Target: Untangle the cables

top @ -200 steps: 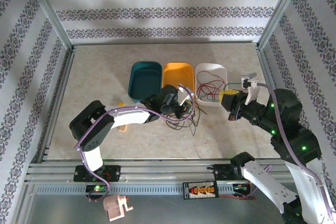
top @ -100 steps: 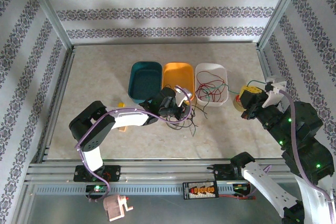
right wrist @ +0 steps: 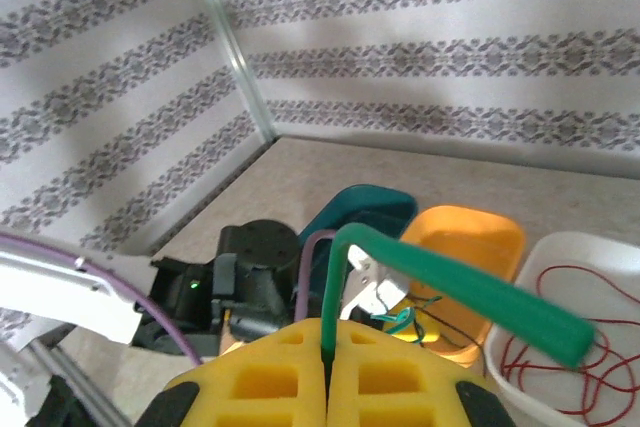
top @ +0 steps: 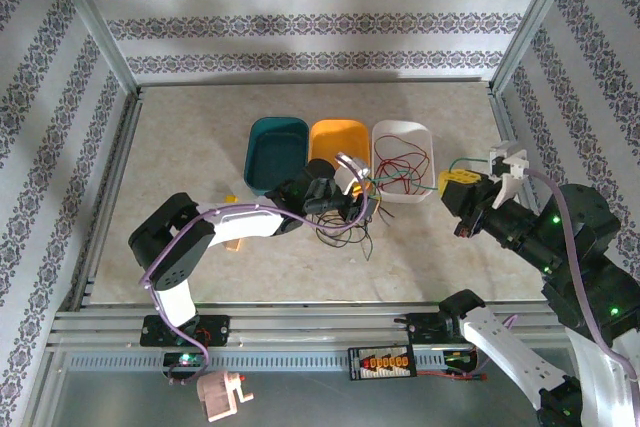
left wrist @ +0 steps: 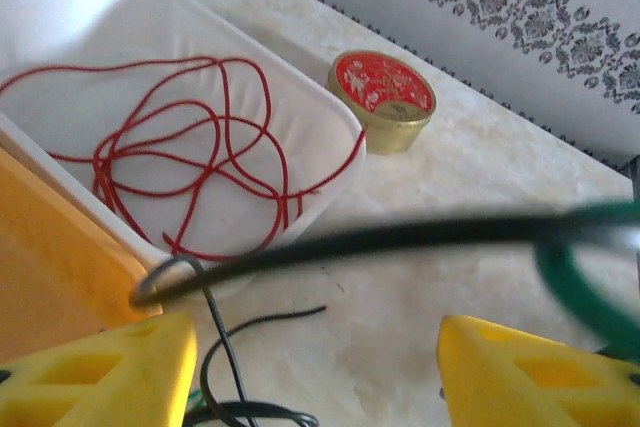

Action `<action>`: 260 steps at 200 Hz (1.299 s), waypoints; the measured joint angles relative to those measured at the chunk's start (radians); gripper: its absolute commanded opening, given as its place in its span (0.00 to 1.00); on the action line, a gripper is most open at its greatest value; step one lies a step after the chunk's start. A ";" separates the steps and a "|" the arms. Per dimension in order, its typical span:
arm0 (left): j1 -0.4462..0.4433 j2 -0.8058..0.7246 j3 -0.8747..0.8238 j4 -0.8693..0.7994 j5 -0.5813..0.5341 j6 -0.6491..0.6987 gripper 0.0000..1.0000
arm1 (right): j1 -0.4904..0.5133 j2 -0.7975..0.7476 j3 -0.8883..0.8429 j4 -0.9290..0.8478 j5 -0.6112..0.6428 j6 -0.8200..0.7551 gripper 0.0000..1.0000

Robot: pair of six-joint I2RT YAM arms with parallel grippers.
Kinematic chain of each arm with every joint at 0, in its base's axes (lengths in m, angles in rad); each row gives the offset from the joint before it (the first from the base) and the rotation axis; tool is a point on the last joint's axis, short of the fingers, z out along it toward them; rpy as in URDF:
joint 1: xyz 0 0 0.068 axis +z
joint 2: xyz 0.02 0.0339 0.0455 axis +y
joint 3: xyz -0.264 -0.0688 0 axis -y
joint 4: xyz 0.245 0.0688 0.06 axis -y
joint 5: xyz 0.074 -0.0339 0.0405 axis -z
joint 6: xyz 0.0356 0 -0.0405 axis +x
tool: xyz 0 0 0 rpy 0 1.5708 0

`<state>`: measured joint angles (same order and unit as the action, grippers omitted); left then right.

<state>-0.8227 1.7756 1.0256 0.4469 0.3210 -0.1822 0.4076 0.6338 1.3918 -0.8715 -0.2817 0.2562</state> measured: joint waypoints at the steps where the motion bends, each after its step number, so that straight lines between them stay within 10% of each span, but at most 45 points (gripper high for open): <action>1: 0.000 0.000 0.000 0.001 -0.001 0.000 0.65 | 0.000 0.000 0.000 -0.001 -0.002 0.000 0.00; 116: 0.040 0.016 0.024 0.069 -0.116 0.060 0.60 | 0.000 0.010 0.006 -0.031 -0.148 0.002 0.00; 167: 0.046 0.016 0.026 0.070 -0.111 0.096 0.00 | 0.000 0.020 0.006 -0.030 -0.173 0.004 0.00; 260: 0.053 -0.103 -0.141 0.092 -0.164 -0.013 0.00 | 0.000 0.001 0.014 -0.020 0.086 -0.026 0.00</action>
<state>-0.7696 1.6726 0.8845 0.5388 0.1574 -0.1947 0.4072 0.6350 1.4059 -0.8913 -0.1959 0.2302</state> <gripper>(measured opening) 0.052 0.042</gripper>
